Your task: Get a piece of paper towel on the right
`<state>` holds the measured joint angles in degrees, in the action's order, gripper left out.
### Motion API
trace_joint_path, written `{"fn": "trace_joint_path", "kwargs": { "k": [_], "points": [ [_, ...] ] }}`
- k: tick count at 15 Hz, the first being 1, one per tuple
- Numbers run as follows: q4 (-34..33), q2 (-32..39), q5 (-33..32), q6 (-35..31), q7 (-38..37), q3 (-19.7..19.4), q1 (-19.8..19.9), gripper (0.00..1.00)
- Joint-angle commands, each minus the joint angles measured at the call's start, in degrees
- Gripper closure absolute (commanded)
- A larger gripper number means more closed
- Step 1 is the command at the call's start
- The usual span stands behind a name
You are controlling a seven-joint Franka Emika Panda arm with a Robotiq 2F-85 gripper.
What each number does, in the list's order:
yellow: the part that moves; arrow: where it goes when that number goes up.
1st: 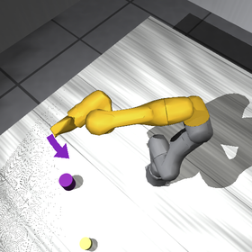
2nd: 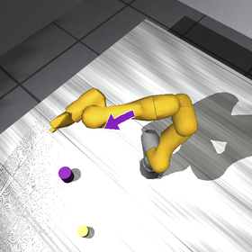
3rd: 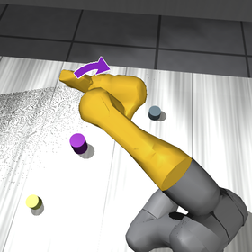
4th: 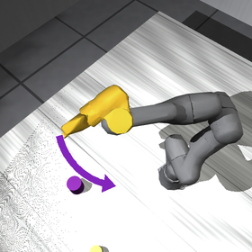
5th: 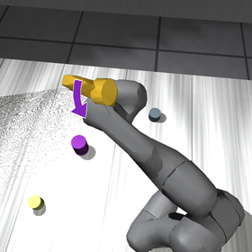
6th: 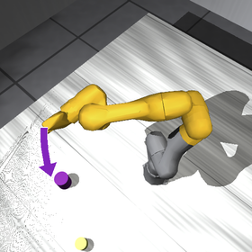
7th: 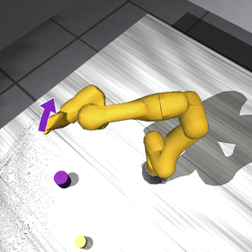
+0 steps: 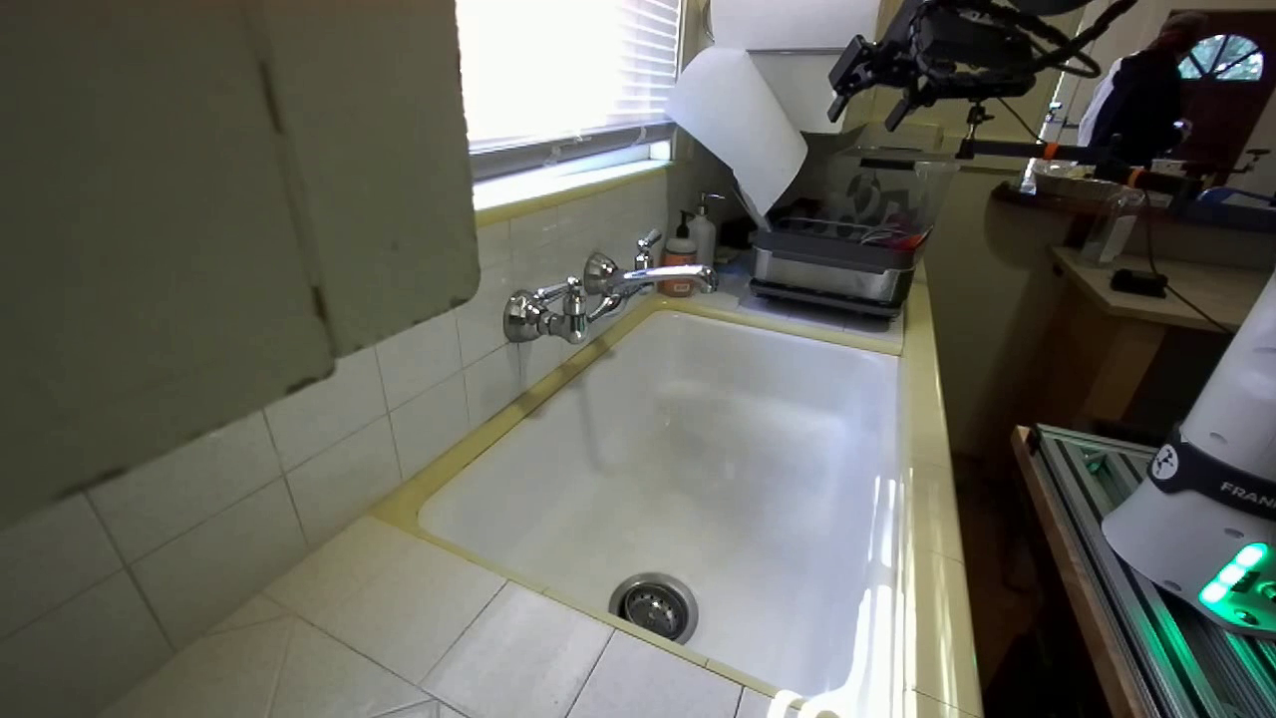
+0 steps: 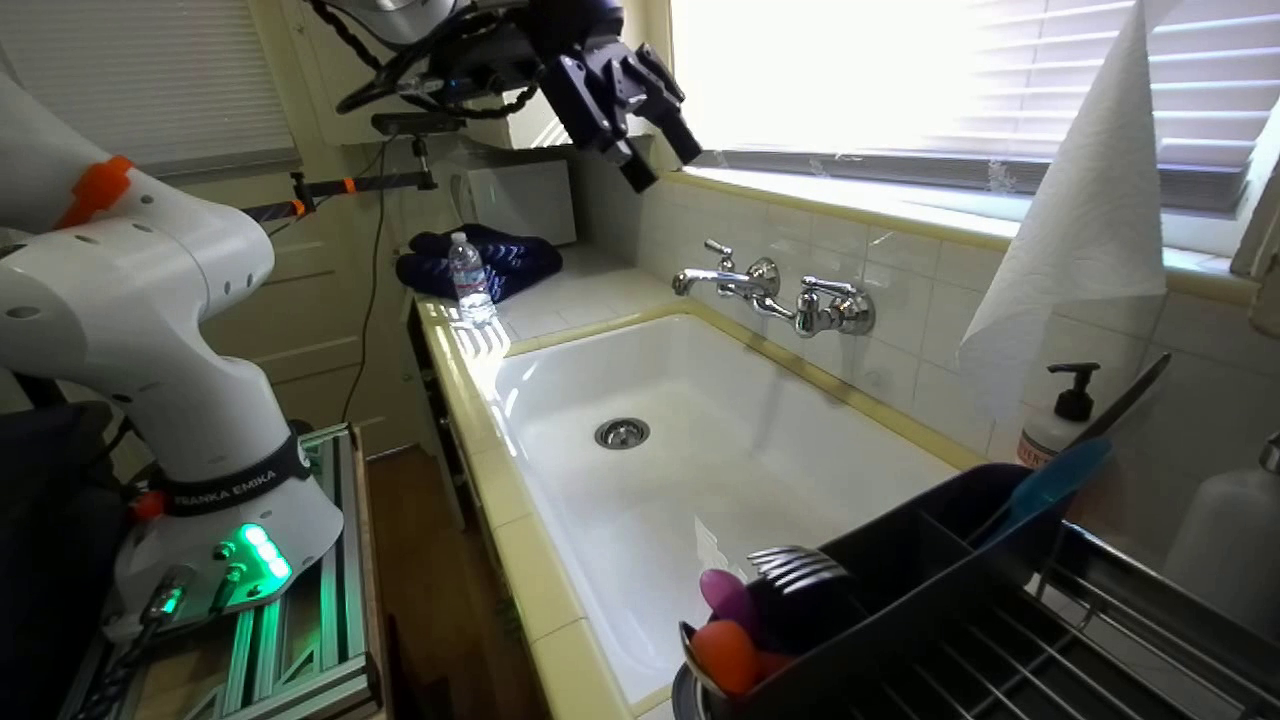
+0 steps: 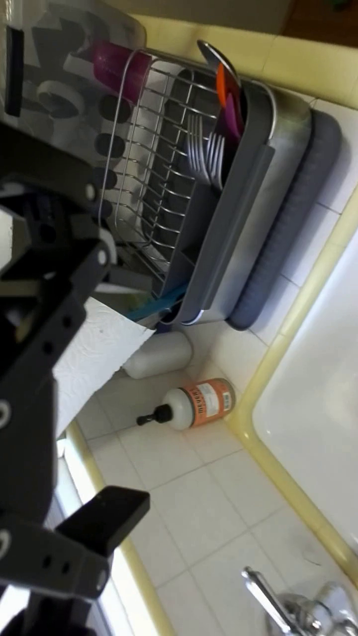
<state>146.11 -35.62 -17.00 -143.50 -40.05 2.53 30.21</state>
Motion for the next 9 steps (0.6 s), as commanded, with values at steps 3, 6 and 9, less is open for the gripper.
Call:
{"fn": "trace_joint_path", "kwargs": {
  "k": [3,6,9],
  "points": [
    [-2.61,5.7,-1.72,-6.98,-2.15,-0.35,3.06,0.0],
    [-5.15,9.8,-2.31,-8.79,-2.51,-0.71,4.04,0.0],
    [-5.66,10.34,-2.46,-8.85,-2.85,-0.64,3.99,0.0]
  ]
}}
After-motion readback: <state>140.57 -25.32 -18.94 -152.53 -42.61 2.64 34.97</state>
